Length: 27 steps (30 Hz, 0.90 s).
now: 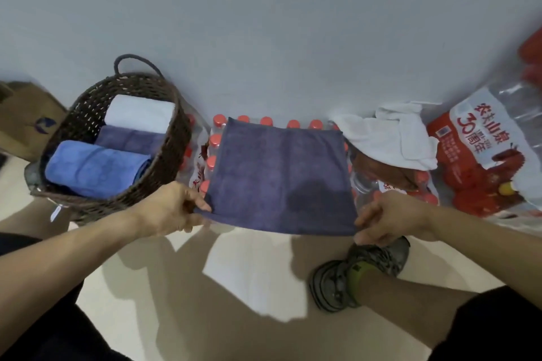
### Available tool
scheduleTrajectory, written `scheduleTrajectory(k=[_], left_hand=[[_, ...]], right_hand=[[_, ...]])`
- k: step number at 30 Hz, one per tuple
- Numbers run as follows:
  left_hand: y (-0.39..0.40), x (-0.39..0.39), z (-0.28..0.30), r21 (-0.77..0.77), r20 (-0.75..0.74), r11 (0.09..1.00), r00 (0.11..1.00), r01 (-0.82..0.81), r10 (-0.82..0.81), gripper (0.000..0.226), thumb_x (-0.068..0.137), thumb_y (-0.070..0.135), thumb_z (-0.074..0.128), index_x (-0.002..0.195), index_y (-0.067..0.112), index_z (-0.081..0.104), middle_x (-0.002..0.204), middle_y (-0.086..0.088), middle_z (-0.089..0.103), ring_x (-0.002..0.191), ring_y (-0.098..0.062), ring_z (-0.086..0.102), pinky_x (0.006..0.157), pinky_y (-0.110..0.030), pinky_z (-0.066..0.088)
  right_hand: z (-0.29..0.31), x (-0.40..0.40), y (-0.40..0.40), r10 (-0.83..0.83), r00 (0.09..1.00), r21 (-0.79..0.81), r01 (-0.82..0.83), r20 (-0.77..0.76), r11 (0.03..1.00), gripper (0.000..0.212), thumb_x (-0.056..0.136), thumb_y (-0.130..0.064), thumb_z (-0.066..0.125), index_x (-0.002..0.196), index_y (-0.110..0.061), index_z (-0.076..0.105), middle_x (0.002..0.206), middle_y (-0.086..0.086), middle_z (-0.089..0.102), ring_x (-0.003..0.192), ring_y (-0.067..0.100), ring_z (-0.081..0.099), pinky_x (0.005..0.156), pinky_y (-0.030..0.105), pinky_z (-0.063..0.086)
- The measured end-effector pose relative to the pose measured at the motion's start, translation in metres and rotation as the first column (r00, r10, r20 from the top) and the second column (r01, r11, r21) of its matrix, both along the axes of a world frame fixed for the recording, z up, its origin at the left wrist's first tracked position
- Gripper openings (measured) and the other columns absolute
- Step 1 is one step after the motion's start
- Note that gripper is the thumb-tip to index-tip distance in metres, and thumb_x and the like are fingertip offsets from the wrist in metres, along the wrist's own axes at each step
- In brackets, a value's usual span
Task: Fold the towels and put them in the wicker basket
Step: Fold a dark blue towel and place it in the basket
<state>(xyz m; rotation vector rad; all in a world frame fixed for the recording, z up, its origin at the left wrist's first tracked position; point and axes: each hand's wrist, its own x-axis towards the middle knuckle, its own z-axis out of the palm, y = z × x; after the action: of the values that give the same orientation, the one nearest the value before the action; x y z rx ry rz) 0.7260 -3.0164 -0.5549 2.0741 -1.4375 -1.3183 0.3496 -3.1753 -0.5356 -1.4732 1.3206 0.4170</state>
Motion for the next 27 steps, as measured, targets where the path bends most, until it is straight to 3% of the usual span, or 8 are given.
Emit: scheduleTrajectory(k=[2,6,9,15,17,20,23,27], left_hand=[[-0.001,0.005,-0.001,-0.03,0.052,0.998,0.998,0.047,-0.046,0.013,0.086,0.016,0.074,0.073,0.014,0.074,0.053,0.007,0.064,0.048,-0.009,0.057,0.047,-0.013,0.042],[-0.014,0.014,0.002,-0.058,0.114,0.997,0.992,0.051,-0.044,0.032,0.092,0.028,0.065,0.065,0.012,0.062,0.051,0.009,0.058,0.045,-0.004,0.047,0.048,-0.017,0.042],[-0.031,0.012,0.002,-0.225,0.29,0.974,0.955,-0.004,0.07,0.036,0.091,0.033,0.065,0.06,0.016,0.054,0.055,0.008,0.052,0.048,-0.005,0.046,0.051,-0.023,0.035],[-0.093,0.01,-0.005,-0.35,-0.004,0.885,0.944,-0.309,0.328,0.027,0.097,0.031,0.058,0.077,0.013,0.062,0.061,0.01,0.062,0.057,-0.001,0.053,0.055,-0.019,0.042],[-0.117,0.011,-0.017,-0.357,-0.036,0.841,0.906,-0.406,0.422,0.028,0.096,0.031,0.058,0.075,0.013,0.06,0.068,0.002,0.061,0.061,-0.009,0.051,0.057,-0.024,0.041],[-0.149,0.012,-0.042,-0.32,-0.044,0.805,0.856,-0.5,0.514,0.024,0.095,0.027,0.062,0.079,0.009,0.061,0.072,-0.003,0.061,0.064,-0.015,0.052,0.055,-0.025,0.04],[-0.17,0.014,-0.061,-0.319,0.027,0.8,0.839,-0.508,0.544,0.022,0.095,0.022,0.062,0.092,0.001,0.065,0.083,-0.01,0.065,0.077,-0.022,0.058,0.067,-0.025,0.042],[-0.182,0.022,-0.075,-0.318,0.114,0.817,0.837,-0.481,0.536,0.022,0.096,0.027,0.059,0.093,0.006,0.065,0.086,-0.009,0.068,0.083,-0.026,0.063,0.076,-0.029,0.044]], right_hand=[[0.0,0.0,-0.003,0.122,0.991,-0.067,-0.126,-0.061,0.99,0.05,0.044,-0.028,0.099,0.085,-0.017,0.075,0.073,-0.002,0.072,0.069,0.013,0.07,0.057,0.018,0.051],[-0.001,0.003,-0.01,0.291,0.955,-0.232,-0.298,-0.066,0.926,0.019,0.064,-0.024,0.091,0.072,-0.029,0.075,0.07,-0.011,0.071,0.068,0.004,0.065,0.058,0.013,0.046],[0.008,0.009,-0.026,0.219,0.973,-0.141,-0.208,0.072,0.968,0.013,0.073,-0.014,0.084,0.069,-0.025,0.077,0.062,-0.008,0.069,0.055,0.0,0.059,0.053,0.011,0.044],[0.009,0.031,-0.075,-0.093,0.964,-0.127,0.127,0.247,0.984,0.006,0.085,-0.002,0.065,0.088,0.002,0.067,0.083,0.016,0.069,0.075,0.023,0.065,0.07,0.032,0.056],[-0.002,0.042,-0.088,-0.292,0.901,-0.068,0.329,0.322,0.942,0.009,0.086,-0.004,0.061,0.093,-0.001,0.067,0.086,0.017,0.067,0.081,0.028,0.063,0.077,0.039,0.054],[-0.031,0.057,-0.101,-0.504,0.784,-0.065,0.561,0.362,0.825,0.012,0.086,-0.008,0.064,0.094,0.0,0.068,0.082,0.018,0.063,0.076,0.03,0.058,0.069,0.039,0.05],[-0.065,0.067,-0.105,-0.545,0.747,-0.143,0.63,0.381,0.763,0.009,0.092,-0.01,0.063,0.09,-0.002,0.067,0.088,0.018,0.069,0.081,0.029,0.062,0.069,0.039,0.051],[-0.091,0.069,-0.113,-0.347,0.885,-0.445,0.459,0.311,0.769,0.015,0.096,-0.018,0.059,0.083,-0.014,0.055,0.079,0.002,0.062,0.079,0.02,0.057,0.072,0.029,0.044]])
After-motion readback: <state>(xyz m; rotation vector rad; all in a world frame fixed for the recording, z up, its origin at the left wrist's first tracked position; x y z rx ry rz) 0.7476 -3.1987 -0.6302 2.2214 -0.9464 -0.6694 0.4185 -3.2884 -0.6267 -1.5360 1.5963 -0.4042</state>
